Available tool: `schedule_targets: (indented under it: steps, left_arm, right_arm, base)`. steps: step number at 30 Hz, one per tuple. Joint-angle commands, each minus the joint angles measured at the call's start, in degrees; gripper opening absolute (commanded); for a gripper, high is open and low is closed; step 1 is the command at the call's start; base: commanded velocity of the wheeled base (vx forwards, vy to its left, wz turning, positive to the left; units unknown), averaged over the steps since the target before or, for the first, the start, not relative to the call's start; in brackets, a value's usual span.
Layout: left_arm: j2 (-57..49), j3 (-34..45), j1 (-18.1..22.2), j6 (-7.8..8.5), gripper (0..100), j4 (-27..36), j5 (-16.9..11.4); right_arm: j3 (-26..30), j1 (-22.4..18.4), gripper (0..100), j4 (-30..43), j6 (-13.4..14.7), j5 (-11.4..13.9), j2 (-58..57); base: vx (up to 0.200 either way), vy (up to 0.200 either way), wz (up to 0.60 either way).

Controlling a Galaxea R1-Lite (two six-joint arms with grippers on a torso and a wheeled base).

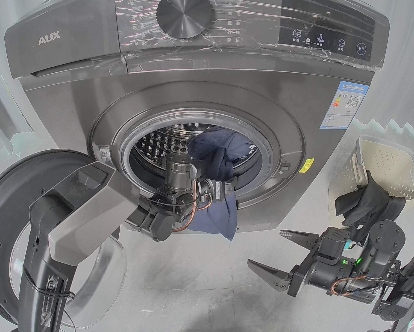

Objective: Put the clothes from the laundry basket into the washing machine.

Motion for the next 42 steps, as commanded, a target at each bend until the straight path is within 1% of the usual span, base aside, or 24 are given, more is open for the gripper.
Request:
schedule_targets:
  steps: [1, 3, 4, 12, 19, 29, 31, 36, 37, 38, 41, 42]
  left_arm:
    - [2.27, -0.35, -0.04, 0.32, 100, -0.4, -0.05]
    - [2.71, -0.79, -0.04, 0.32, 100, -1.19, -0.22]
    - [2.89, -0.88, -0.04, 0.32, 0, -1.37, -0.31]
    - [3.94, -4.57, 0.4, 0.23, 0, -1.54, -0.4]
    - [3.94, -10.11, 1.02, -0.12, 0, -1.19, 0.57]
    - [5.88, -23.64, 3.65, -0.3, 0, -0.22, 5.75]
    - [6.05, -24.17, 4.18, -0.3, 0, 0.3, 6.28]
    - [5.97, -21.8, 4.18, -0.21, 0, 0.39, 6.28]
    - [5.35, -19.34, 4.18, -0.3, 100, 0.48, 6.28]
    - [5.0, -18.54, 4.0, -0.38, 100, 0.57, 6.19]
    - [1.48, -11.69, 3.3, -0.3, 100, 1.53, 5.05]
    - [-0.1, -9.32, 2.86, -0.3, 100, 2.24, 4.26]
  right_arm:
    - [-0.02, 0.02, 100, -0.01, -0.01, 0.04, -0.04]
    - [-0.02, 0.02, 100, -0.01, -0.01, 0.04, -0.12]
    - [-0.02, 0.02, 100, -0.01, -0.01, 0.04, -0.12]
    - [-0.11, 0.02, 100, -0.1, -0.01, 0.04, -0.12]
    - [-0.46, 0.02, 100, -0.1, -0.01, 0.04, -0.04]
    - [-0.9, 0.02, 100, -0.1, -0.01, 0.04, -0.04]
    - [-0.9, 0.02, 100, -0.1, -0.01, 0.04, -0.04]
    - [-0.9, 0.02, 100, -0.1, -0.01, 0.04, 0.05]
    - [-0.9, 0.02, 100, -0.1, 0.08, 0.04, 0.05]
    - [-0.9, 0.02, 100, -0.1, -0.01, 0.04, 0.05]
    - [-0.9, 0.02, 100, -0.1, 0.08, 0.04, 0.05]
    - [-0.9, 0.02, 100, -0.1, -0.01, 0.04, 0.05]
  base:
    - [0.0, 0.0, 0.0]
    - [0.0, 0.0, 0.0]
    - [0.0, 0.0, 0.0]
    - [0.0, 0.0, 0.0]
    - [0.0, 0.0, 0.0]
    - [0.0, 0.0, 0.0]
    - [0.0, 0.0, 0.0]
    - [0.0, 0.0, 0.0]
    - [0.0, 0.0, 0.0]
    - [0.0, 0.0, 0.0]
    - [0.0, 0.0, 0.0]
    - [0.0, 0.0, 0.0]
